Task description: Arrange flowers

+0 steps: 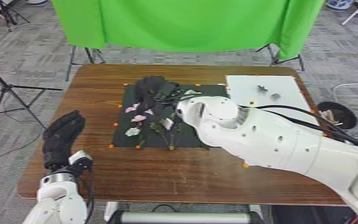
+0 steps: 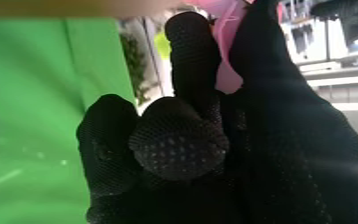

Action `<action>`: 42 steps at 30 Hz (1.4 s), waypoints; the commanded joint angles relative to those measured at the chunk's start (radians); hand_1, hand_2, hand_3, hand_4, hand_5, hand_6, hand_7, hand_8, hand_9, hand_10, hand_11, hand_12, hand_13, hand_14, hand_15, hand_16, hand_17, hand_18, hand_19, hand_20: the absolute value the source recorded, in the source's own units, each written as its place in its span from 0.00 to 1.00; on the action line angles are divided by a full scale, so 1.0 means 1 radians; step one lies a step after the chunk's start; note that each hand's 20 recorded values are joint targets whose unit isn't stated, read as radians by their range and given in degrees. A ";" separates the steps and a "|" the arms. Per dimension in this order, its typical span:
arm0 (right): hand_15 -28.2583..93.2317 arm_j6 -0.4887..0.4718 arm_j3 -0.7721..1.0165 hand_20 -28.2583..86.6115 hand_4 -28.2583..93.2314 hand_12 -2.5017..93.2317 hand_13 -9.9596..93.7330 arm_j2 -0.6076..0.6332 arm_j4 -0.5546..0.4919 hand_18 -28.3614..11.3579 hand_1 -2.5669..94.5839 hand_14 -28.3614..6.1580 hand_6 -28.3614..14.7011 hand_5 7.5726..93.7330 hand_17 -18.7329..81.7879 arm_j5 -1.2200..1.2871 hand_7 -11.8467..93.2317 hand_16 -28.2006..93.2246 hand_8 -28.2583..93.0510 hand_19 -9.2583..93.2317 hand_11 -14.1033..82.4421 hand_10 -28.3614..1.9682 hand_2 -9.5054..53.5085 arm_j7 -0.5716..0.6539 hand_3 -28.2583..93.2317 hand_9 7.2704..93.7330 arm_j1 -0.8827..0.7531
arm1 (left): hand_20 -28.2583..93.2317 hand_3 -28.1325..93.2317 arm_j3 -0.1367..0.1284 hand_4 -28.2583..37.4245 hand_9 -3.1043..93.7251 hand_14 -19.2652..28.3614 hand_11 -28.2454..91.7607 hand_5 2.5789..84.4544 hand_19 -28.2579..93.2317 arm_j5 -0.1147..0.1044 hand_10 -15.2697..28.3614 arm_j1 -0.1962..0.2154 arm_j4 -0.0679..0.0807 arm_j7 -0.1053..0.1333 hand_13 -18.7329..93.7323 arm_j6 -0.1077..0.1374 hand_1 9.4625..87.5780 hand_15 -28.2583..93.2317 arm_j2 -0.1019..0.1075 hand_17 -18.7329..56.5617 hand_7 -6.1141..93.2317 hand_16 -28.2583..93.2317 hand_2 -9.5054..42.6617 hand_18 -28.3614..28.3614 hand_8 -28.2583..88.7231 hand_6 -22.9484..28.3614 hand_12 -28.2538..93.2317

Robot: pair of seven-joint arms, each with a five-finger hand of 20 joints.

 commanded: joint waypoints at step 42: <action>0.78 -0.198 0.023 0.73 0.06 0.19 0.92 0.023 0.074 0.39 0.56 0.76 0.74 0.62 0.79 -0.087 0.37 0.46 0.22 1.00 0.27 0.61 0.00 -0.013 0.76 0.70 0.021 | 0.49 0.81 0.022 0.19 0.52 0.67 0.45 0.61 0.31 0.000 0.63 -0.016 0.021 -0.018 0.54 -0.015 0.48 0.41 -0.001 0.55 0.29 0.20 0.36 0.69 0.25 0.49 0.32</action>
